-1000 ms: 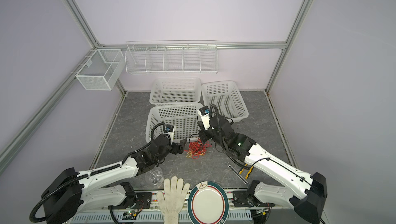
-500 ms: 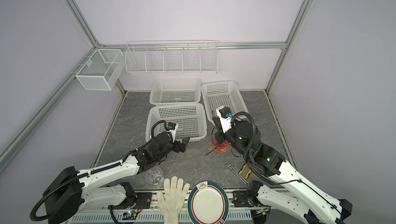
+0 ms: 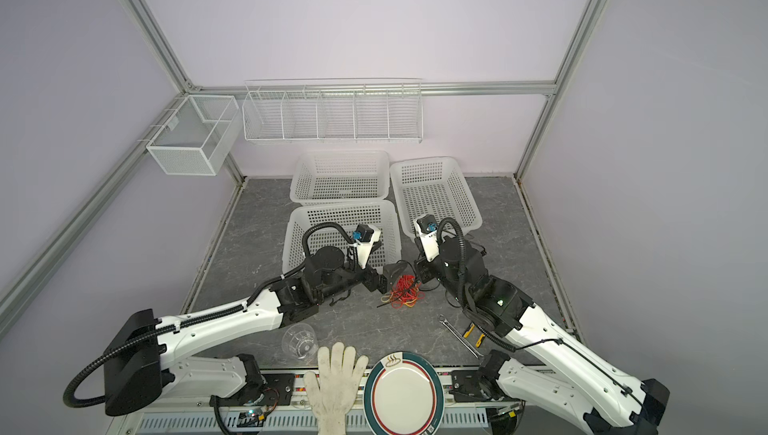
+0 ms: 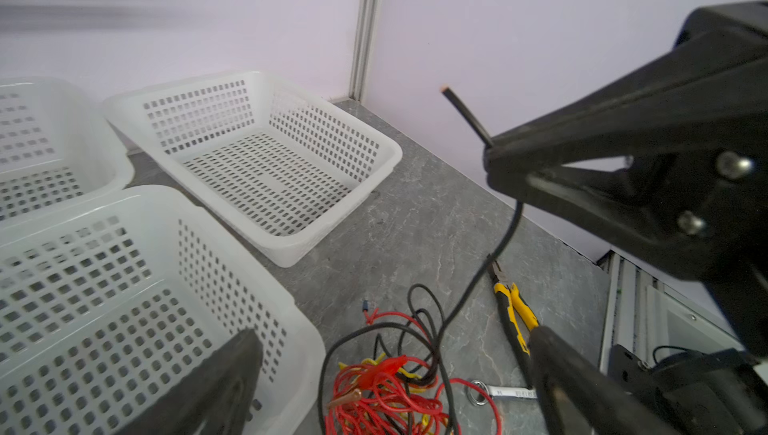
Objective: Untangle the cables
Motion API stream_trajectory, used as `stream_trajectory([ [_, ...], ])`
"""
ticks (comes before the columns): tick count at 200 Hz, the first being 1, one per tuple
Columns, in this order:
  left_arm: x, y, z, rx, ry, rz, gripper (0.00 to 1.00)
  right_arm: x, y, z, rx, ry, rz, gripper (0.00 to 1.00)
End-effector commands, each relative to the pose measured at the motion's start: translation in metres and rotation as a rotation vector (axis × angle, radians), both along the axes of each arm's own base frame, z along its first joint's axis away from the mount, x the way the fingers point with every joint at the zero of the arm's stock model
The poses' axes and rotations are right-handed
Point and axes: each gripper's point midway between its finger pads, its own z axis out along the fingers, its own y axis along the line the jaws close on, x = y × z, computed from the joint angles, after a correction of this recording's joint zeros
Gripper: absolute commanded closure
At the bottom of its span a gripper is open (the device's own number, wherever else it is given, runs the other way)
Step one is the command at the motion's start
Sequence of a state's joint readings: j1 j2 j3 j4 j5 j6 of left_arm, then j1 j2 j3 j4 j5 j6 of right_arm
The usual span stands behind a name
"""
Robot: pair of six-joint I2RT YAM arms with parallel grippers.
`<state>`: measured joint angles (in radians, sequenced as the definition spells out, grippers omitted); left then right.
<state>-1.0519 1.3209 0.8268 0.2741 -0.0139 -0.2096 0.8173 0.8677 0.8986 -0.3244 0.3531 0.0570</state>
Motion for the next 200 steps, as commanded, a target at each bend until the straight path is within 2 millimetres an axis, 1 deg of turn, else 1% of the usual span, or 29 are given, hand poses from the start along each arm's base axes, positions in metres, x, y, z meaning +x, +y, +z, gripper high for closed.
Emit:
stream_trajectory([
  [1, -0.009, -0.022, 0.002, -0.025, 0.015, -0.074, 0.02, 0.001, 0.002, 0.010, 0.084, -0.009, 0.003, 0.94],
  [32, -0.016, -0.045, -0.011, 0.011, 0.010, -0.105, 0.06, 0.002, 0.005, 0.009, 0.116, 0.015, 0.017, 0.94],
  [52, -0.011, -0.054, -0.012, 0.003, 0.004, -0.086, 0.10, -0.002, 0.013, 0.012, 0.146, 0.024, 0.065, 0.94],
  [86, 0.005, -0.059, -0.001, -0.059, -0.044, -0.009, 0.27, -0.008, 0.021, 0.012, 0.177, 0.047, 0.112, 0.94],
  [103, 0.009, -0.060, 0.004, -0.074, -0.070, 0.008, 0.36, -0.010, 0.024, 0.012, 0.186, 0.059, 0.126, 0.94],
  [104, 0.009, -0.060, 0.004, -0.075, -0.071, 0.009, 0.36, -0.010, 0.024, 0.005, 0.177, 0.070, 0.126, 0.94],
  [106, 0.009, -0.060, 0.004, -0.075, -0.073, 0.009, 0.38, -0.011, 0.024, 0.000, 0.173, 0.078, 0.127, 0.94],
  [114, 0.011, -0.061, 0.004, -0.074, -0.080, 0.012, 0.42, -0.011, 0.024, -0.003, 0.171, 0.087, 0.127, 0.94],
  [120, 0.012, -0.062, 0.004, -0.069, -0.083, 0.016, 0.46, -0.012, 0.023, -0.004, 0.172, 0.090, 0.127, 0.94],
  [133, 0.013, -0.064, 0.003, -0.063, -0.087, 0.016, 0.59, -0.013, 0.023, -0.004, 0.174, 0.092, 0.127, 0.94],
  [140, 0.013, -0.065, 0.001, -0.059, -0.088, 0.014, 0.69, -0.013, 0.022, -0.004, 0.176, 0.093, 0.126, 0.94],
  [159, 0.014, -0.067, -0.001, -0.054, -0.082, 0.011, 1.00, -0.013, 0.019, -0.005, 0.172, 0.095, 0.111, 0.94],
  [187, 0.016, -0.067, -0.003, -0.048, -0.075, 0.027, 1.00, -0.006, 0.008, -0.008, 0.142, 0.104, 0.039, 0.94],
  [192, 0.019, -0.065, -0.004, -0.044, -0.073, 0.044, 1.00, -0.004, 0.005, -0.012, 0.125, 0.113, 0.015, 0.91],
  [196, 0.021, -0.064, -0.005, -0.041, -0.071, 0.061, 1.00, -0.003, 0.001, -0.016, 0.111, 0.122, -0.003, 0.86],
  [198, 0.023, -0.063, -0.005, -0.040, -0.069, 0.071, 1.00, -0.002, 0.000, -0.007, 0.121, 0.109, -0.011, 0.83],
  [200, 0.024, -0.062, -0.005, -0.038, -0.069, 0.081, 1.00, -0.001, -0.001, -0.005, 0.121, 0.107, -0.019, 0.81],
])
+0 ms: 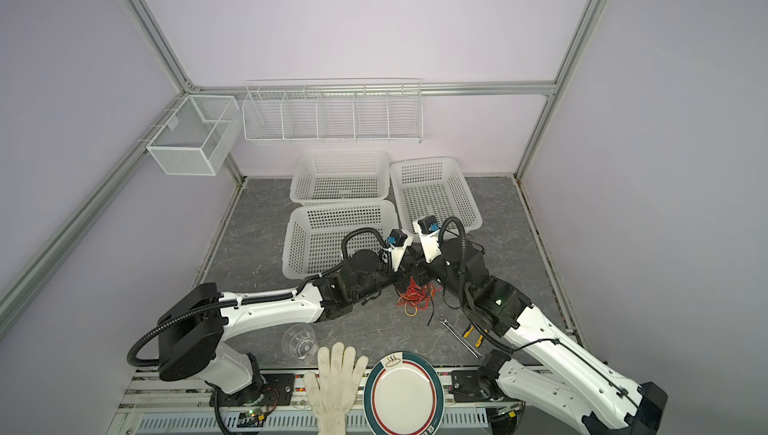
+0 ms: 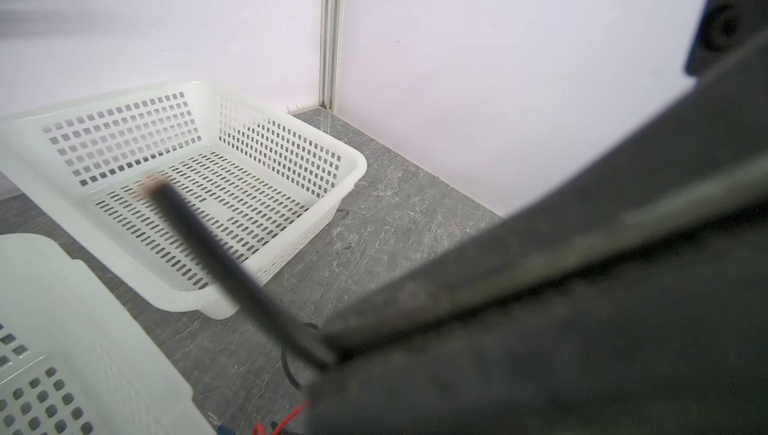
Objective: Untangle the cables
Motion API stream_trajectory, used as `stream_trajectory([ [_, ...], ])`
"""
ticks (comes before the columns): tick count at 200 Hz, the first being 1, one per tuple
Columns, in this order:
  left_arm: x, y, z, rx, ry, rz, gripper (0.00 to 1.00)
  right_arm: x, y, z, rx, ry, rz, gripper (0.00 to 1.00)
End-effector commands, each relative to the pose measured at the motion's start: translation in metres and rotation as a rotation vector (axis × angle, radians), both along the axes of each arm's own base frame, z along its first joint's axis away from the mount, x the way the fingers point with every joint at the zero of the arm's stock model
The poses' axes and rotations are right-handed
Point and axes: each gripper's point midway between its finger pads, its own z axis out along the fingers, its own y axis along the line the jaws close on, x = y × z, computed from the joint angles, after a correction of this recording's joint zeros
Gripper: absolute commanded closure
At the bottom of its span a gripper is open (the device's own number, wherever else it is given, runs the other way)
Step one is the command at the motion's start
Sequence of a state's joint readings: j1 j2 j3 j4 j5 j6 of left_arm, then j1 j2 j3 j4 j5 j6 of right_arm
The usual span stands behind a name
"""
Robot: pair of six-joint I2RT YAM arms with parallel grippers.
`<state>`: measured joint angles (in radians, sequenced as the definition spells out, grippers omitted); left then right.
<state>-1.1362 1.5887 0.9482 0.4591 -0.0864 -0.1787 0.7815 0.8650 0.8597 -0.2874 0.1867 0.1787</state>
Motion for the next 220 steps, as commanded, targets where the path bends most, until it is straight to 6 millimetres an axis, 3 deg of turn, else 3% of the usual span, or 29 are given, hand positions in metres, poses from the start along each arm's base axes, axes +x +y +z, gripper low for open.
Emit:
stream_trajectory([
  [1, 0.021, 0.004, 0.012, -0.027, -0.012, 0.105, 1.00, 0.007, -0.018, 0.007, -0.023, 0.008, -0.097, 0.80],
  [29, 0.035, 0.013, 0.011, 0.009, -0.022, 0.198, 1.00, 0.006, -0.038, 0.005, -0.062, 0.016, -0.166, 0.61],
  [67, 0.041, 0.014, 0.013, 0.032, -0.011, 0.218, 1.00, -0.001, -0.061, -0.010, -0.093, 0.051, -0.211, 0.47],
  [70, 0.041, 0.014, 0.014, 0.032, -0.010, 0.216, 1.00, -0.001, -0.063, -0.023, -0.116, 0.075, -0.215, 0.46],
  [87, 0.037, 0.010, 0.016, 0.026, -0.007, 0.188, 1.00, -0.002, -0.063, -0.049, -0.138, 0.139, -0.200, 0.44],
  [110, 0.034, 0.008, 0.018, 0.022, -0.004, 0.166, 1.00, -0.002, -0.054, -0.084, -0.130, 0.233, -0.156, 0.45],
  [136, 0.032, 0.008, 0.014, 0.035, 0.005, 0.156, 1.00, 0.004, -0.046, -0.116, -0.108, 0.320, -0.145, 0.51],
  [166, 0.027, 0.006, 0.009, 0.050, 0.020, 0.126, 1.00, 0.012, -0.033, -0.126, -0.072, 0.340, -0.112, 0.56],
  [199, 0.022, 0.005, 0.008, 0.054, 0.032, 0.099, 1.00, 0.024, -0.028, -0.133, -0.077, 0.347, -0.118, 0.69],
  [220, 0.020, 0.006, 0.009, 0.055, 0.034, 0.089, 1.00, 0.030, -0.028, -0.140, -0.100, 0.362, -0.126, 0.71],
])
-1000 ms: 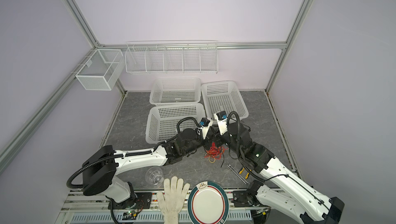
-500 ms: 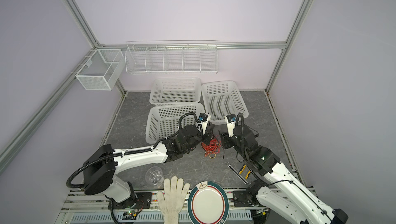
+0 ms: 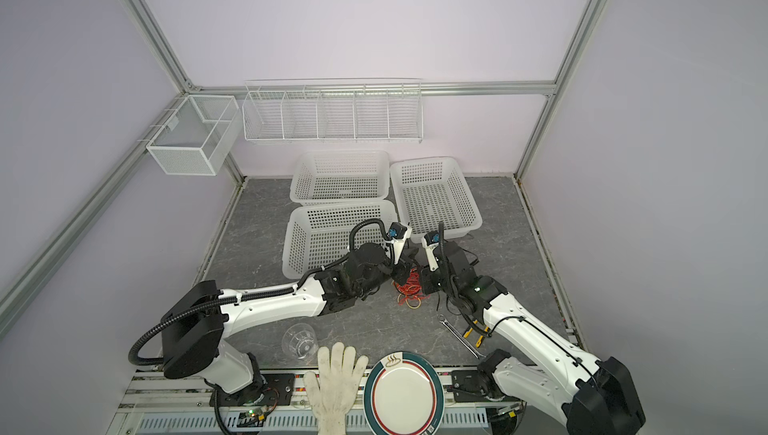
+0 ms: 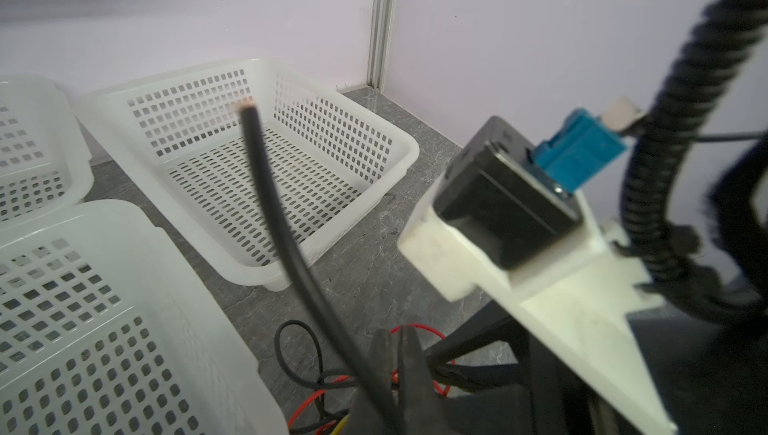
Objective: Untangle the cables
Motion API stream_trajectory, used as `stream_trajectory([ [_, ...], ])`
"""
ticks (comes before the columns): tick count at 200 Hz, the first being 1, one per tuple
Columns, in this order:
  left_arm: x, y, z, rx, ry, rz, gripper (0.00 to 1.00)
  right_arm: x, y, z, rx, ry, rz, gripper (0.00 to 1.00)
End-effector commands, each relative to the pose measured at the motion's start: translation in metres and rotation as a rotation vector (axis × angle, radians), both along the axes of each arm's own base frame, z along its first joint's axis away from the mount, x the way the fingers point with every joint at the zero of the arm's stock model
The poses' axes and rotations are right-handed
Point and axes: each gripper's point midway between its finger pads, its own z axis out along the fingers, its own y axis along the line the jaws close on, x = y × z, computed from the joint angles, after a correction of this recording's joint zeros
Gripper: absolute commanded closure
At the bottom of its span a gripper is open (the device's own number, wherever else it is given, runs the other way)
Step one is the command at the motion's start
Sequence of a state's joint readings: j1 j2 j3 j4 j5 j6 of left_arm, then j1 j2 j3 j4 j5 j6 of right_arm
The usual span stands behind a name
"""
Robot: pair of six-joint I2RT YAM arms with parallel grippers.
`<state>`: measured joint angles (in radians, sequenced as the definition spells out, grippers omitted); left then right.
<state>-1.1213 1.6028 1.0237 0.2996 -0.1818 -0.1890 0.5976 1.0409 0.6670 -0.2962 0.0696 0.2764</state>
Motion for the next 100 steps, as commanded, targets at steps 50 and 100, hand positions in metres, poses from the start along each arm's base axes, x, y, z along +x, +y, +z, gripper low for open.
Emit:
stream_trajectory([
  [50, -0.004, 0.001, 0.018, -0.029, -0.002, -0.023, 1.00, 0.017, 0.002, -0.012, -0.010, 0.009, -0.008, 0.78],
  [100, -0.004, 0.008, 0.017, -0.012, -0.016, -0.011, 1.00, 0.016, -0.014, -0.018, -0.059, 0.022, -0.054, 0.91],
])
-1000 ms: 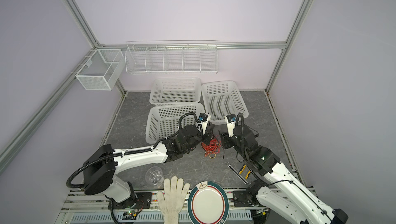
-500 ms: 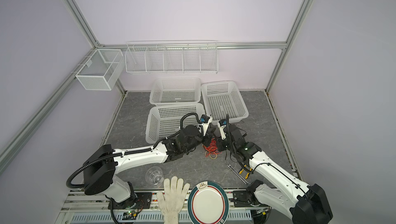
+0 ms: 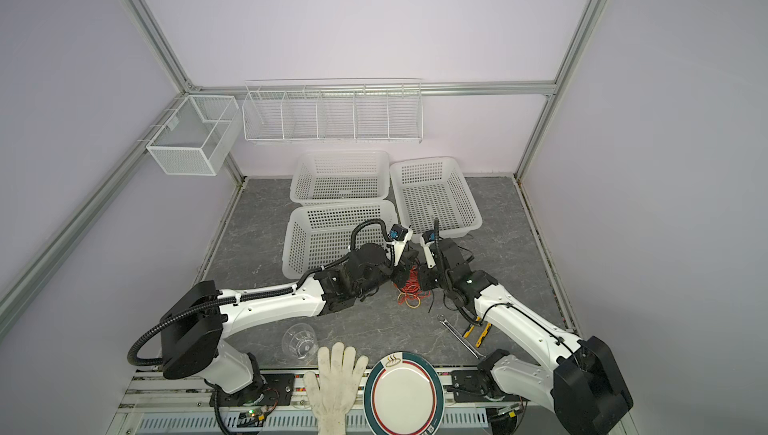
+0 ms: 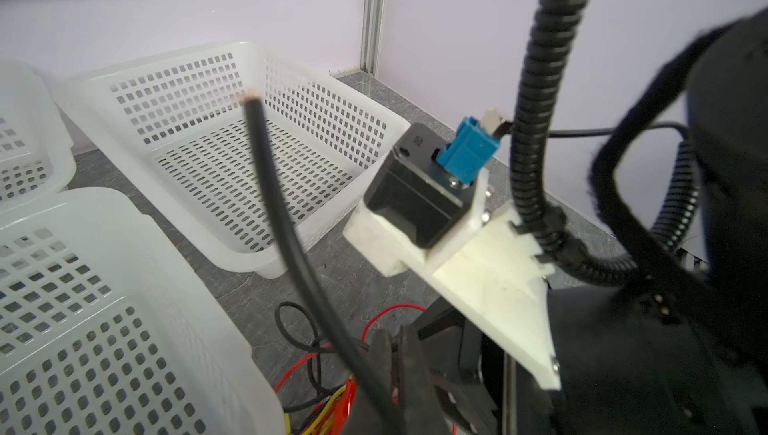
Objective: Untangle the cables
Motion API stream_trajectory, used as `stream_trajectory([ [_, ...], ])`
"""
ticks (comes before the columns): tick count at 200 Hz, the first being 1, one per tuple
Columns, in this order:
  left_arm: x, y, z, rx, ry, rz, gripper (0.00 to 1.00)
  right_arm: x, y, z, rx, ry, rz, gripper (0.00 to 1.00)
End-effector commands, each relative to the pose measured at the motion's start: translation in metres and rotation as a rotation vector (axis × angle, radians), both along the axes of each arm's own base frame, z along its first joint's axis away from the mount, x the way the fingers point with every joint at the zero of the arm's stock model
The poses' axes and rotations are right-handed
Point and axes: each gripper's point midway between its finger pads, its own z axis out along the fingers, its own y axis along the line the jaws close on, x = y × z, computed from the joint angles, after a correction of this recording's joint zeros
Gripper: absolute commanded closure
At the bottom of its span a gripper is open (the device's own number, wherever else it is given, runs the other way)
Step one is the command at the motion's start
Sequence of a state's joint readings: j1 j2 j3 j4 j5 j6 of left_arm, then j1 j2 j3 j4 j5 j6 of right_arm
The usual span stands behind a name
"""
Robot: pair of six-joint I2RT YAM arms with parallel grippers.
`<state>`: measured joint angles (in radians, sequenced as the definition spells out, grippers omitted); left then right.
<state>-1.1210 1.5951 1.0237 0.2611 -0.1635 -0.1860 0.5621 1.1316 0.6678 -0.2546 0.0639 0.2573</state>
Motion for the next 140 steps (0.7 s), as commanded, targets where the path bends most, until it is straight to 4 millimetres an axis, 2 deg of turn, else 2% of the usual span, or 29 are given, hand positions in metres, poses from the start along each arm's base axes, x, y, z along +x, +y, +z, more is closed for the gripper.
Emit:
stream_trajectory([
  [1, 0.000, 0.006, 0.022, -0.038, -0.031, 0.008, 1.00, 0.003, -0.010, 0.002, -0.027, -0.013, -0.037, 0.91],
  [30, -0.001, 0.013, 0.024, -0.038, -0.041, 0.018, 1.00, 0.003, -0.024, -0.003, -0.072, -0.005, -0.084, 0.94],
  [61, -0.005, 0.020, 0.031, -0.040, -0.042, 0.014, 1.00, 0.011, -0.056, -0.007, -0.132, 0.008, -0.237, 0.94],
  [108, -0.022, 0.032, 0.065, -0.074, -0.053, -0.046, 1.00, 0.023, -0.106, -0.014, -0.161, 0.020, -0.481, 0.94],
  [140, -0.031, 0.053, 0.094, -0.120, -0.077, -0.041, 1.00, 0.027, -0.136, -0.023, -0.185, 0.042, -0.591, 0.94],
])
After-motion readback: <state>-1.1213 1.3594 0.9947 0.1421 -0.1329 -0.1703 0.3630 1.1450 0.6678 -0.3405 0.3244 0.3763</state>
